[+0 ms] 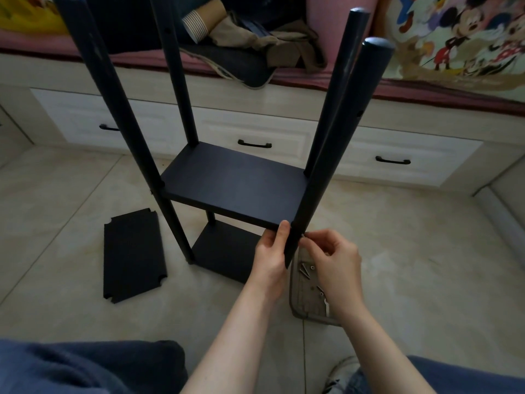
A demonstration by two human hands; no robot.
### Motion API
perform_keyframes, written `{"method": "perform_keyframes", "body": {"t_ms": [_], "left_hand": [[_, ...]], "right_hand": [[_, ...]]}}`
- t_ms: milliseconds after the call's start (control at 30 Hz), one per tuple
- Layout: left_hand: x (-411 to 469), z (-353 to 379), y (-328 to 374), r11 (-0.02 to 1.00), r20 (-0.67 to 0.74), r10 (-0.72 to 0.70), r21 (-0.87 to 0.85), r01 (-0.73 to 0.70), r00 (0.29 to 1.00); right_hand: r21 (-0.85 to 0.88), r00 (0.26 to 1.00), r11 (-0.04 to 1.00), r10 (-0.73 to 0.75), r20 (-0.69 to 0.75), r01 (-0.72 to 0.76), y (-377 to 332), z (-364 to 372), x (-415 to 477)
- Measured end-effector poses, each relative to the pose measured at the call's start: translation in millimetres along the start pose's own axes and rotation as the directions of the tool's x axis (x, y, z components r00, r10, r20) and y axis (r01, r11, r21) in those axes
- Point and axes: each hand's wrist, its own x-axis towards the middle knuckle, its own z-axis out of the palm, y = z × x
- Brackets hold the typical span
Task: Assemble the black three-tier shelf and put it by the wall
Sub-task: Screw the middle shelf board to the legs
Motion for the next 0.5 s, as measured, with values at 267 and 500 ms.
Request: {"method": "perform_keyframes", "body": {"t_ms": [267, 500], "left_hand": [[0.5, 0.4, 2.3, 1.0, 0.003, -0.008, -0.029, 0.008, 1.0], [-0.2, 2.7, 3.5, 0.998, -0.015, -0.022, -0.064, 0.021, 1.0]], "right_hand": [[-0.041, 0.999, 0.999, -0.002, -0.049, 0.0, -4.5, -0.4, 2.5], [-0.098, 0.996, 0.993, -0.073, -0.05, 0.068, -9.0, 1.0, -0.7]]}}
